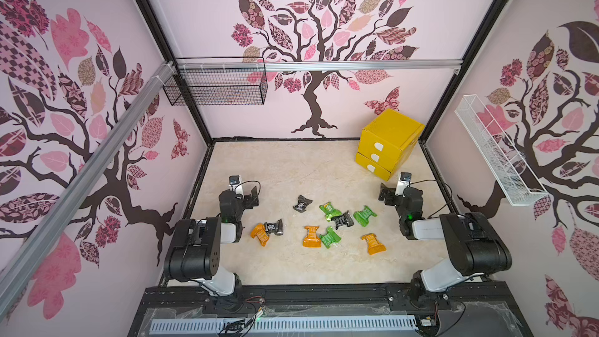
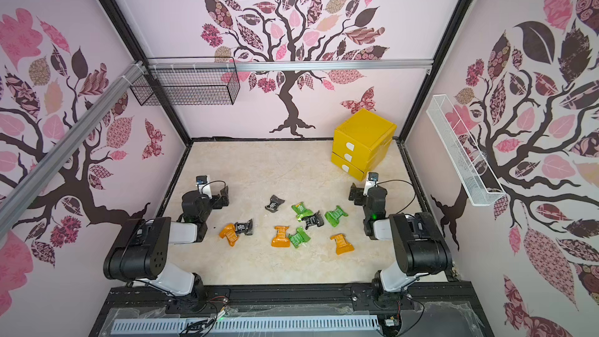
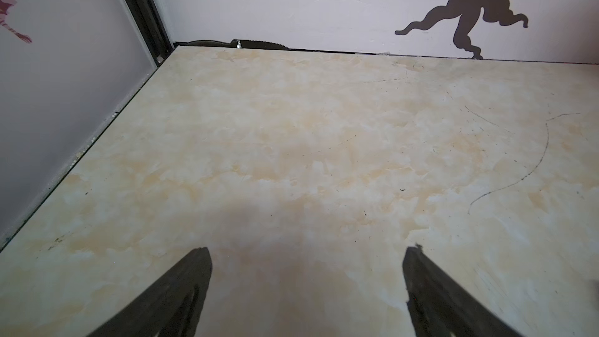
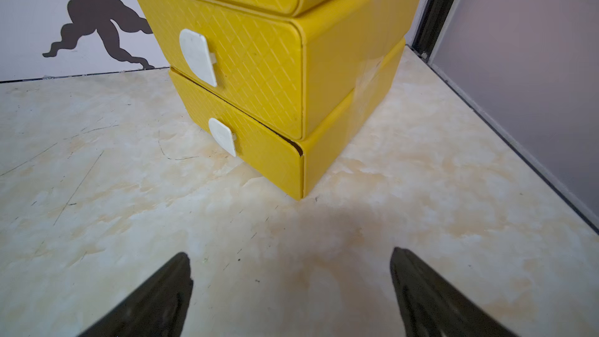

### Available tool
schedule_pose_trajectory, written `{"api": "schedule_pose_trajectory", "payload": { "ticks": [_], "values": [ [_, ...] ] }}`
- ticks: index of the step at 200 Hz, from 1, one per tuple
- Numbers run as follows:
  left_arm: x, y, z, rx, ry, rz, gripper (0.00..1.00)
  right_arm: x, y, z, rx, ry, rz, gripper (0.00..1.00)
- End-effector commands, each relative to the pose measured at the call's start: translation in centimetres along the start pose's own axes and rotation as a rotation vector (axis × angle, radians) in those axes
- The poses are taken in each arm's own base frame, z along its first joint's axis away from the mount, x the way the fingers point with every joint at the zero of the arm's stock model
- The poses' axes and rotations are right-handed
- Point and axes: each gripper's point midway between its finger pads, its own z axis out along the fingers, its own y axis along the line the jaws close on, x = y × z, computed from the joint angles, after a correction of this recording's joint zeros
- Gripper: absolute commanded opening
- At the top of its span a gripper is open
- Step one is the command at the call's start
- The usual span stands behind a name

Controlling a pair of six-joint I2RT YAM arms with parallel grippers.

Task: Place the cookies into the drawer by color
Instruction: Move the storage box to the center of the board.

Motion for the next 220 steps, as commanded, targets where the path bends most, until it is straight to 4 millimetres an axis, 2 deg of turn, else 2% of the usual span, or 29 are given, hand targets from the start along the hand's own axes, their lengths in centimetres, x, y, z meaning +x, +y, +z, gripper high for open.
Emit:
{"api": "schedule_pose_trajectory", "payload": {
  "ticks": [1, 137, 167, 196, 211, 220],
  "values": [
    [-1.1, -0.1, 0.1, 0.002, -0.038, 0.003, 0.97, -1.1, 0.0, 0.4, -0.003, -0.020, -0.003, 0.99],
    [-1.0, -0.2, -0.1, -0.024, -0.041, 0.016, 0.97, -1.1, -0.1, 0.3, 0.001, -0.026, -0.004, 0.99],
    [-3.0, -0.8, -0.9, 0.007, -0.037, 0.032, 0.97, -3.0, -0.8, -1.5, 0.054, -0.070, 0.014, 0.99],
    [-7.3, -2.7, -3.0, 0.094, -0.042, 0.058, 0.97, -4.3, -1.0, -2.8, 0.078, 0.021, 0.081, 0.99],
    [-8.9, -3.7, -4.0, 0.129, 0.037, 0.054, 0.97, -4.8, -0.4, -3.6, 0.048, 0.074, 0.124, 0.99],
    [-9.1, -4.2, -4.7, 0.141, 0.116, 0.046, 0.97, -5.1, -0.1, -4.1, 0.036, 0.106, 0.162, 0.99]
  ]
}}
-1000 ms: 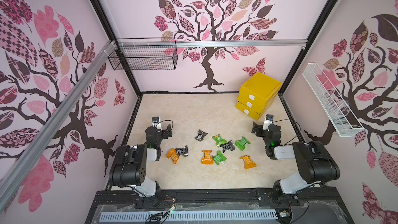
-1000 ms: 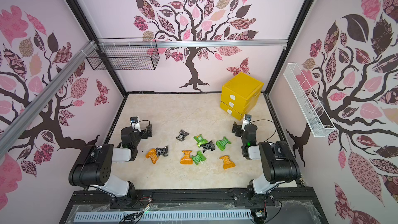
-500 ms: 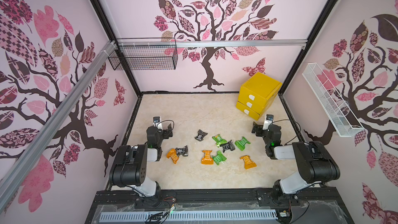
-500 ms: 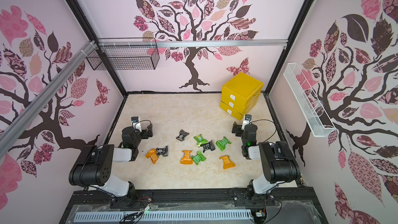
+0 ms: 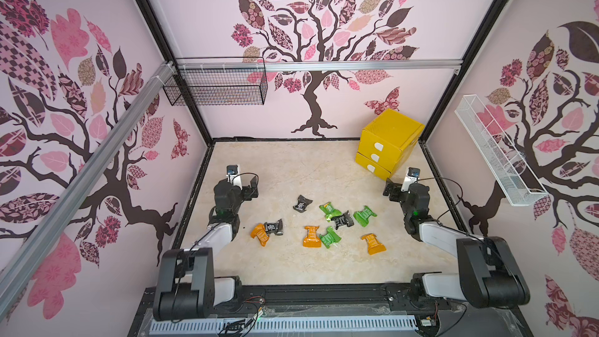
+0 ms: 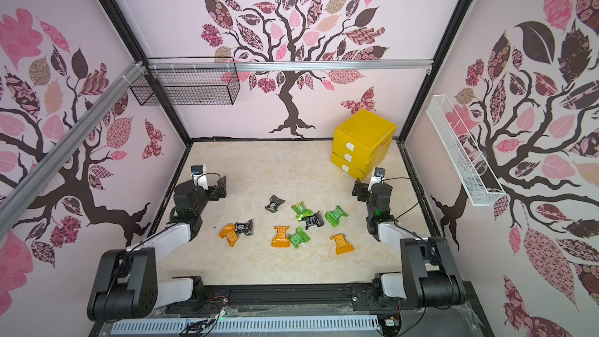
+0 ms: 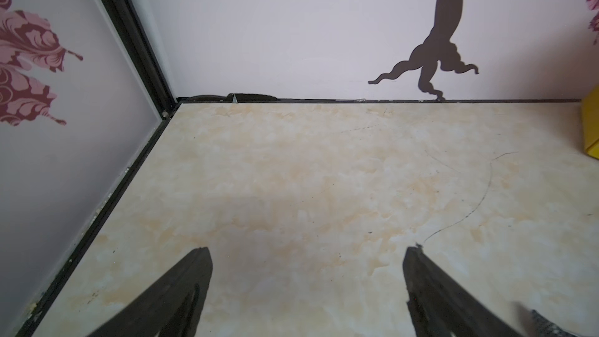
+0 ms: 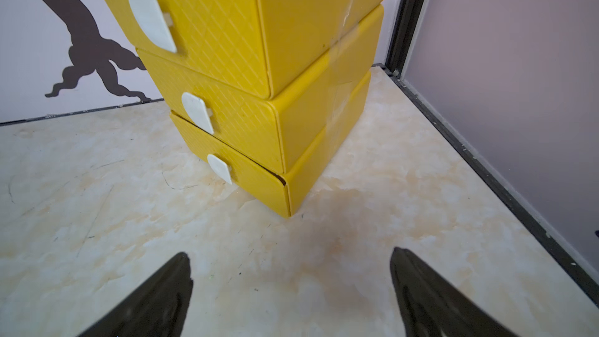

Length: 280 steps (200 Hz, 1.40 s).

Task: Place the cookies into the drawer by color
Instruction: Move the storage box to the center of the board.

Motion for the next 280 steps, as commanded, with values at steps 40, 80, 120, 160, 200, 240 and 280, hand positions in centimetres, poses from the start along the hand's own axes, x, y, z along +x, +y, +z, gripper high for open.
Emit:
{"api": "schedule_pose_trajectory", "payload": {
  "ticks": [40, 80, 120, 160, 200, 240, 280],
  "values": [
    [-1.0, -2.8, -5.3, 0.084, 0.351, -0.130, 0.97, -1.1, -0.4, -4.1, 0.113, 0.309, 0.323, 0.99],
    [0.3, -4.6, -6.5, 0.228, 0.307, -0.119, 0.97, -5.7, 1.5, -6.4, 0.029, 0.315, 0.419, 0.99],
    [1.2, -4.1, -6.5, 0.209, 0.313, -0.095, 0.97, -11.7, 1.3, -7.5, 0.043, 0.211, 0.508, 0.99],
    [1.7, -4.7, -6.7, 0.232, 0.307, -0.093, 0.97, -15.3, -0.4, -4.9, 0.185, 0.182, 0.419, 0.99],
    [1.4, -5.5, -7.0, 0.254, 0.298, -0.077, 0.97, -16.9, -2.7, -0.3, 0.244, 0.206, 0.456, 0.99],
    [1.3, -5.8, -7.1, 0.263, 0.291, -0.069, 0.97, -17.1, -4.5, 4.8, 0.239, 0.269, 0.499, 0.99],
    [1.2, -5.9, -7.3, 0.268, 0.283, -0.065, 0.97, -17.0, -5.1, 9.9, 0.210, 0.324, 0.478, 0.99]
  ]
}}
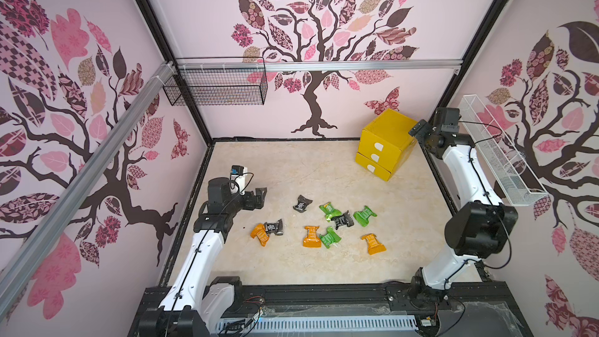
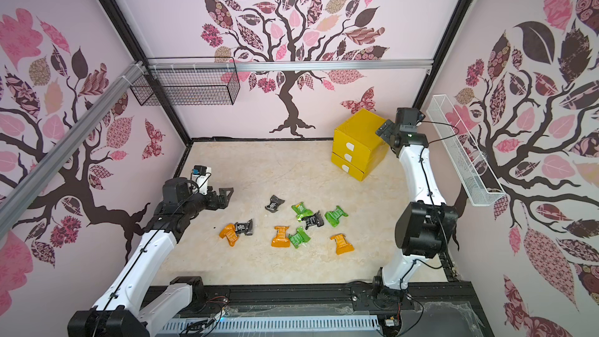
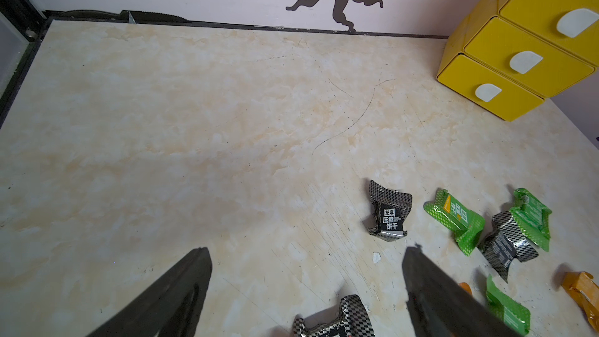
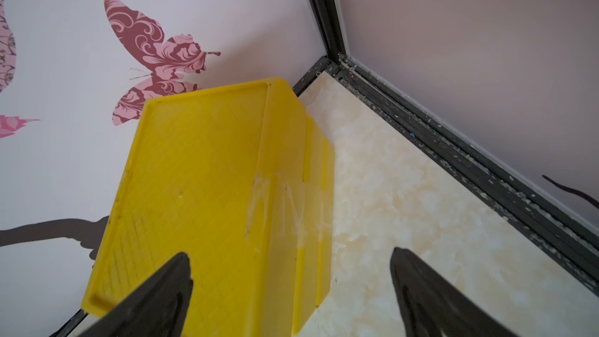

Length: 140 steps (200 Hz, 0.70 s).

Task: Place the cookies into the drawer by color
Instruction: Move the storage box to the center of the board.

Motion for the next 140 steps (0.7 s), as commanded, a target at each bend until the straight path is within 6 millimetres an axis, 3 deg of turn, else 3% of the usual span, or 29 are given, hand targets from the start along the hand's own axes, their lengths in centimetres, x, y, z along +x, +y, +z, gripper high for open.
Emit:
{"api": "schedule_pose_trajectory", "payload": {
  "ticks": [1, 46, 77, 110, 140],
  "values": [
    [-0.1, -0.5, -0.2, 0.019, -0.019, 0.020, 0.97, -0.5, 1.0, 2.1, -0.029, 0.043, -0.031, 0.99],
    [-0.1, -0.7, -0.2, 0.034, -0.020, 0.029, 0.97, -1.3, 1.0, 7.2, -0.035, 0.101, -0.018, 0.99],
    [0.1, -0.7, -0.1, 0.033, -0.015, 0.034, 0.97, -1.6, 1.3, 9.4, -0.078, 0.133, 0.007, 0.99],
    [0.2, -0.8, 0.1, 0.038, -0.011, 0.039, 0.97, 0.4, 3.6, 10.8, -0.231, 0.223, 0.043, 0.95],
    [0.3, -0.8, 0.2, 0.042, -0.005, 0.036, 0.97, 3.1, 4.4, 11.9, -0.284, 0.302, 0.041, 0.91]
  ]
}}
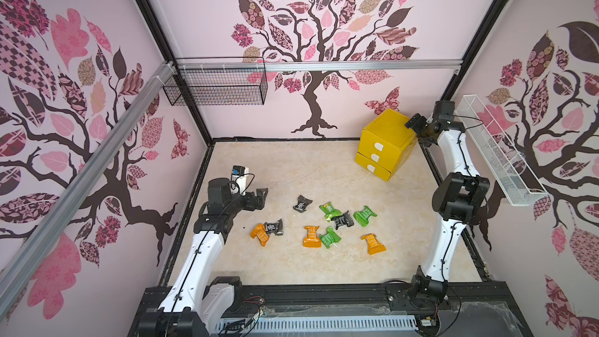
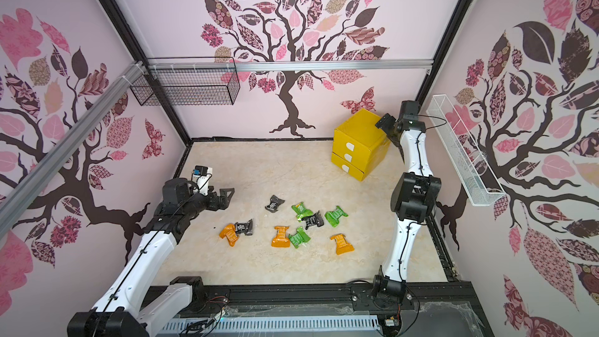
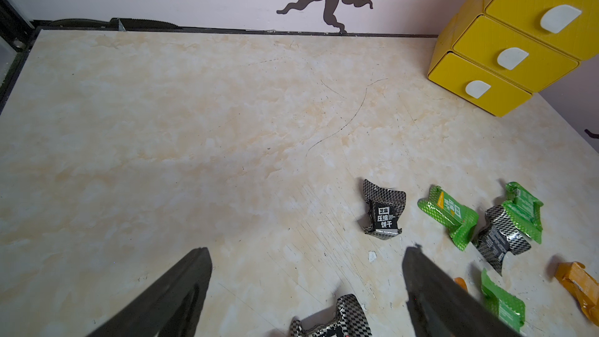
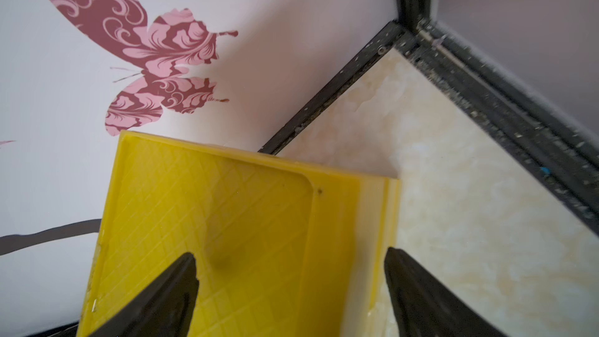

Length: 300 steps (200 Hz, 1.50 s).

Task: Place the cookies into the drawer by color
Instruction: Move the storage box to the center of the board.

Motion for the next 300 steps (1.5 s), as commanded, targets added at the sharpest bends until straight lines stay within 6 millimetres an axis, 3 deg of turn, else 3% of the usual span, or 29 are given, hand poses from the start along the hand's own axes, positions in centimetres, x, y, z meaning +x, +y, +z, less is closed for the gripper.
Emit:
{"api": "schedule_pose_trajectory", "payload": {
  "ticks": [1, 64, 137, 170, 217, 251, 280, 300],
  "values": [
    [0.3, -0.3, 0.2, 0.016, 0.000, 0.013, 0.97, 2.2, 1.1, 2.5, -0.091, 0.088, -0.001, 0.91],
    [0.4, -0.2, 0.3, 0.016, 0.005, 0.011, 0.97, 7.2, 4.7, 3.9, -0.194, 0.201, -0.106, 0.80],
    [0.3, -0.8, 0.2, 0.036, -0.001, 0.029, 0.97, 14.6, 9.0, 5.3, -0.309, 0.338, -0.254, 0.71],
    [-0.3, -3.3, -0.1, 0.126, 0.013, 0.118, 0.97, 18.3, 11.1, 5.6, -0.347, 0.390, -0.324, 0.70],
    [-3.6, -7.1, 0.5, 0.286, -0.066, 0.324, 0.97, 24.3, 15.0, 4.9, -0.422, 0.468, -0.442, 0.70],
    [-7.9, -7.5, 4.3, 0.351, -0.077, 0.342, 0.97, 24.5, 16.0, 3.9, -0.426, 0.459, -0.463, 0.71],
    [-11.6, -7.7, 8.2, 0.400, -0.105, 0.344, 0.97, 22.9, 16.9, 2.5, -0.425, 0.411, -0.463, 0.77],
    [-13.1, -8.2, 10.8, 0.443, -0.106, 0.352, 0.97, 21.7, 17.3, 1.9, -0.400, 0.376, -0.443, 0.79]
  ]
}}
